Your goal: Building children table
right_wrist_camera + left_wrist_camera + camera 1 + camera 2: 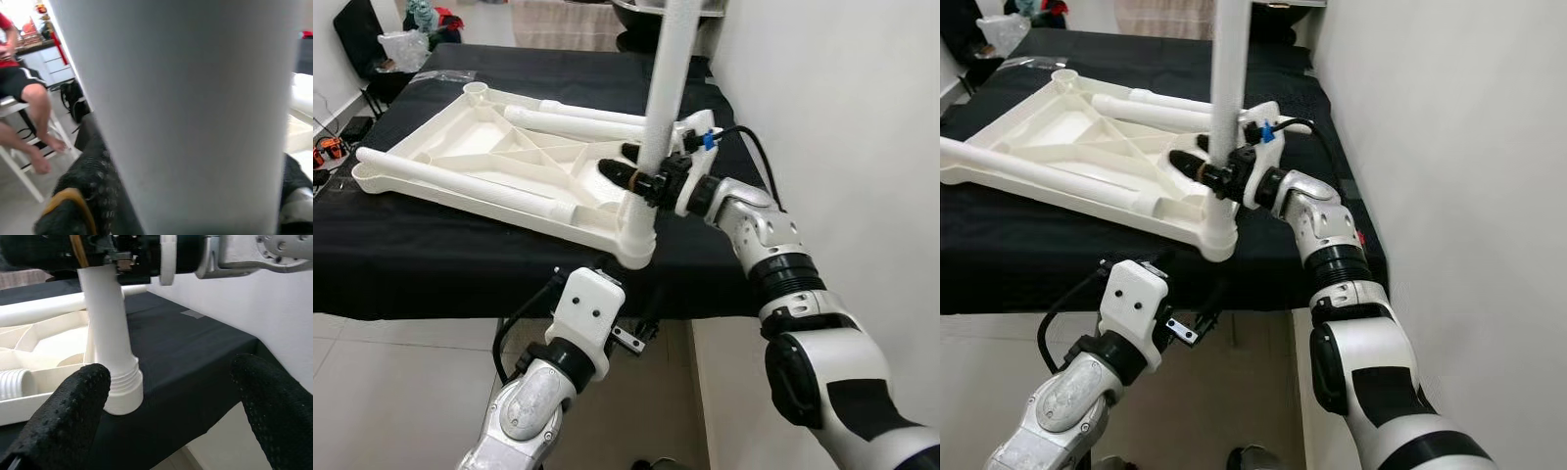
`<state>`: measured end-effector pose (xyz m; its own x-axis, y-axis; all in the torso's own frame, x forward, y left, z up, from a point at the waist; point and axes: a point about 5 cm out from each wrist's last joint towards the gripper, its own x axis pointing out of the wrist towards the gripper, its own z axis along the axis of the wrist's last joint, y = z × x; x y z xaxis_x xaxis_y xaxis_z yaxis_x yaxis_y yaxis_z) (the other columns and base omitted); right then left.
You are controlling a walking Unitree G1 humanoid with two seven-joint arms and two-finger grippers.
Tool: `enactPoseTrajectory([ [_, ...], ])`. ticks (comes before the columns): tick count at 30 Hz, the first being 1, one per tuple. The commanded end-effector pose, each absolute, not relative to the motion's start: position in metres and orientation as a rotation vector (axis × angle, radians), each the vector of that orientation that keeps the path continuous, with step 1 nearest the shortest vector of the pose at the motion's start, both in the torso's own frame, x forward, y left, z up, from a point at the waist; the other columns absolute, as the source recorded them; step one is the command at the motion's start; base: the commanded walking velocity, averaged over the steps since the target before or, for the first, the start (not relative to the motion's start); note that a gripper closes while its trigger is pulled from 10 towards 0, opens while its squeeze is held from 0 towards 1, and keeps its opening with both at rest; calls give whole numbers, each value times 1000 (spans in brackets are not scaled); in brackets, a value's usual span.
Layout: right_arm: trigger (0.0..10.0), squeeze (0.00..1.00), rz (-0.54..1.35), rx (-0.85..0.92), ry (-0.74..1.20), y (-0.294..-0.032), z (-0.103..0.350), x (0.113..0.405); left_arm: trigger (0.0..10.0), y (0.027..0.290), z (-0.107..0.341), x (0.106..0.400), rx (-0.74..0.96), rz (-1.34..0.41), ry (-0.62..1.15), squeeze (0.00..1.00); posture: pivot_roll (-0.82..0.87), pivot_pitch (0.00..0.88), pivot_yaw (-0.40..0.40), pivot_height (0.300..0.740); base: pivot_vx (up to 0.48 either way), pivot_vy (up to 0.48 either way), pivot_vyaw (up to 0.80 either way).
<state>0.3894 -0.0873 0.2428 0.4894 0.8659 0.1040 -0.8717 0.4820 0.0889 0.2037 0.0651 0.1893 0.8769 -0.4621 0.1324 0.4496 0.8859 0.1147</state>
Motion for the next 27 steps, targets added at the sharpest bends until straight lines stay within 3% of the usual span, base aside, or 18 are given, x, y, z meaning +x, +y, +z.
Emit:
enactPoseTrajectory([
  [1, 0, 0, 1094, 109, -74, -79, 250, 389, 10000, 65, 188, 202, 79, -479, -147, 0, 87, 69, -109, 740, 0, 0, 0],
  [3, 0, 0, 1041, 99, -90, -75, 250, 392, 10000, 65, 187, 202, 82, -469, -148, 0, 84, 70, -110, 740, 0, 0, 0],
  [7, 0, 0, 734, 11, -67, -83, 240, 406, 10000, 69, 189, 205, 97, -432, -162, 0, 83, 74, -109, 740, 0, 0, 0],
  [10, 0, 0, 498, -4, 5, -96, 229, 413, 10000, 74, 192, 208, 105, -399, -175, 0, 83, 74, -112, 740, 0, 0, 0],
  [11, 0, 0, 308, 7, 54, -108, 221, 416, 10000, 78, 193, 211, 117, -362, -187, 0, 78, 73, -110, 740, 0, 0, 0],
  [16, 0, 0, 83, 15, 105, -124, 214, 417, 10000, 80, 194, 213, 133, -339, -193, 0, 78, 73, -110, 740, 0, 0, 0],
  [18, 0, 0, -163, 77, 115, -140, 212, 414, 10000, 82, 195, 215, 140, -322, -199, 0, 77, 72, -111, 740, 0, 0, 0],
  [21, 0, 0, -242, 104, 107, -143, 214, 411, 10000, 83, 195, 216, 145, -315, -202, 0, 77, 72, -111, 740, 0, 0, 0],
  [25, 0, 0, -246, 169, 55, -121, 226, 408, 10000, 85, 196, 217, 150, -303, -205, 0, 75, 75, -109, 740, 0, 0, 0],
  [26, 10000, 0, -175, 170, 11, -110, 232, 408, 10000, 84, 196, 217, 147, -309, -205, 0, 74, 73, -108, 740, 0, 0, 0],
  [27, 10000, 0, -88, 178, -27, -99, 238, 409, 10000, 83, 196, 217, 146, -313, -206, 0, 74, 73, -108, 740, 0, 0, 0],
])
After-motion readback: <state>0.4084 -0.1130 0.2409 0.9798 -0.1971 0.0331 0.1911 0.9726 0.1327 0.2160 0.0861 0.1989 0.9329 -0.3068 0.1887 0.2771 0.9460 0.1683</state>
